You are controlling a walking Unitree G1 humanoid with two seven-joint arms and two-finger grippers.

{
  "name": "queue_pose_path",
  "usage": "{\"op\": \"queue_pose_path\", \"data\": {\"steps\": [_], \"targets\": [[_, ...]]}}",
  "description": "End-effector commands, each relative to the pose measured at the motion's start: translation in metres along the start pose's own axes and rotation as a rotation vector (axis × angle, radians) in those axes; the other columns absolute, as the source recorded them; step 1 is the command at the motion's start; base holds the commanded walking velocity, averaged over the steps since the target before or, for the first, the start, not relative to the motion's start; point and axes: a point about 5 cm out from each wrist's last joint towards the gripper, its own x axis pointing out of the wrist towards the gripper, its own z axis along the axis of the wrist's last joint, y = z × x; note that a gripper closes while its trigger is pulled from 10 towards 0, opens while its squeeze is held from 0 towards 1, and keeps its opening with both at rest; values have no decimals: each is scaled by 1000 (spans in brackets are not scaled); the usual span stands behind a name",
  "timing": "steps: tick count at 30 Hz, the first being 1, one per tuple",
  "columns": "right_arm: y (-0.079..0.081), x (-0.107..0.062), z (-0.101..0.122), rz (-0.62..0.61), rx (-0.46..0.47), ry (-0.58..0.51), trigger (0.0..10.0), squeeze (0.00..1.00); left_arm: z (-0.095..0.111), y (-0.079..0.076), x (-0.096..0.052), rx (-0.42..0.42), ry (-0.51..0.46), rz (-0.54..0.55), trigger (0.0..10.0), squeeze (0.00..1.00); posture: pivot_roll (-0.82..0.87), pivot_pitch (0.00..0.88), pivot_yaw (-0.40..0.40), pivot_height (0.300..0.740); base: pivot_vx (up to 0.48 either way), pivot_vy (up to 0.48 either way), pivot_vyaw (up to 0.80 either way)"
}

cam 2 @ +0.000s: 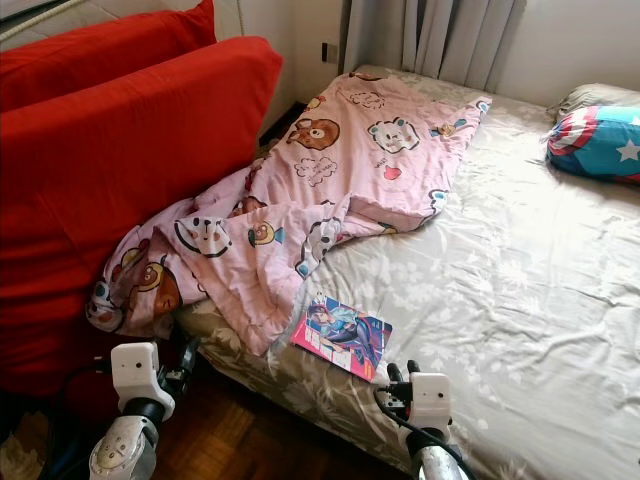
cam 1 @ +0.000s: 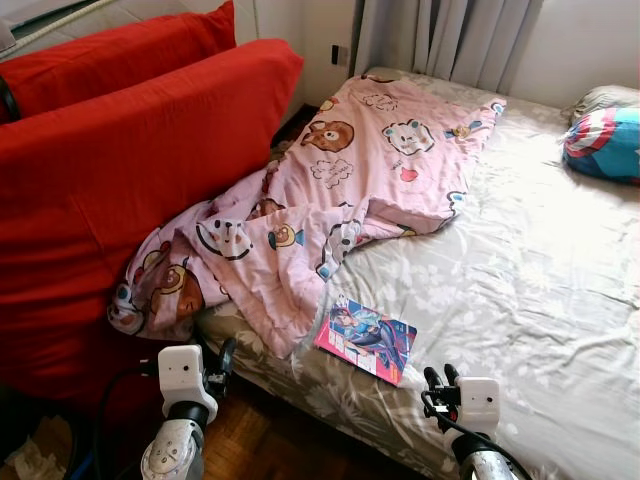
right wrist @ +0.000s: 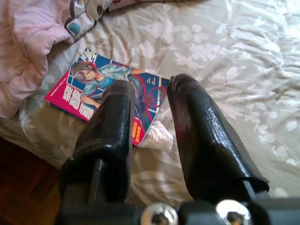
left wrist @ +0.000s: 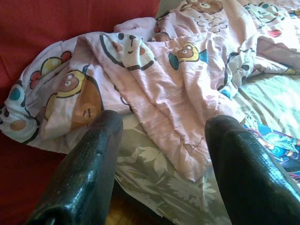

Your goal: Clean up the room

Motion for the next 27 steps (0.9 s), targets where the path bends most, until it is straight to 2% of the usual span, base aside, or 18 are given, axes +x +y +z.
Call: {"op": "queue_pose_path", "data": {"steps": [1, 5, 21, 27], "targets": [[1, 1, -3, 2, 7, 32, 10000, 0, 0, -3, 2, -11, 12, -10, 10000, 0, -27, 150, -33, 690, 0, 0, 0], [4, 2, -2, 11, 3, 16, 10000, 0, 1, -3, 2, -8, 17, -13, 10000, 0, -23, 140, -30, 660, 0, 0, 0], [10, -1, -9, 23, -6, 58, 10000, 0, -3, -4, -5, -7, 37, -24, 10000, 0, -13, 128, -29, 660, 0, 0, 0], [8, -1, -8, 27, 0, 45, 10000, 0, -3, -3, -6, -6, 41, -22, 10000, 0, -13, 144, -30, 632, 0, 0, 0]]}}
